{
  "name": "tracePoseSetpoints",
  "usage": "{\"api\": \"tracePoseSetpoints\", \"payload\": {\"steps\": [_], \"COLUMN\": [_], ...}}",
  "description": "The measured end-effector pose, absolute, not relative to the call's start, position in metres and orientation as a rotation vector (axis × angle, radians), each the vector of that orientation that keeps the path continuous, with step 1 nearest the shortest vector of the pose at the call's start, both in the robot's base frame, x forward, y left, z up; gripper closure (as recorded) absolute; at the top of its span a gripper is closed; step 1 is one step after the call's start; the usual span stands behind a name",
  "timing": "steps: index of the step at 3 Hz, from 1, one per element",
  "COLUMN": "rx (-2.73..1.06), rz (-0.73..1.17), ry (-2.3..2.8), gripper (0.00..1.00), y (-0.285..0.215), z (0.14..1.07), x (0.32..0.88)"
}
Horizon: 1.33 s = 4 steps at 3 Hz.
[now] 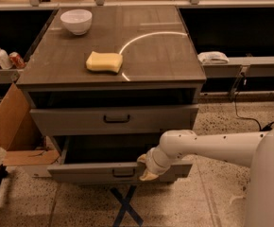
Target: Open middle drawer
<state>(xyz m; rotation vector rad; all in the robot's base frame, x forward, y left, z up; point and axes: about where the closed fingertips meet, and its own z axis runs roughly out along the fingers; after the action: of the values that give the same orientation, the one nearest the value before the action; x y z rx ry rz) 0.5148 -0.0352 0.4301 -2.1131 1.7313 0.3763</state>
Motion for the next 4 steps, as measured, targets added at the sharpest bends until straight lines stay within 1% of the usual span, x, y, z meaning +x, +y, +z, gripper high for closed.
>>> {"api": "tracePoseSetpoints", "payload": {"steps": [1, 2, 3, 4], "rx": [-2.117, -2.117, -2.119, -2.121], "rz": [0.378, 0.390, 0.393, 0.396], "ry": [1.747, 1.762, 1.761, 1.760], "gripper": [0.85, 1.00, 0.82, 0.57], "y": [-0.039, -0.043, -0.042, -0.041], "z": [0.433, 0.434, 0.433, 0.432], "x": [0.500, 0.486, 0.485, 0.484]}}
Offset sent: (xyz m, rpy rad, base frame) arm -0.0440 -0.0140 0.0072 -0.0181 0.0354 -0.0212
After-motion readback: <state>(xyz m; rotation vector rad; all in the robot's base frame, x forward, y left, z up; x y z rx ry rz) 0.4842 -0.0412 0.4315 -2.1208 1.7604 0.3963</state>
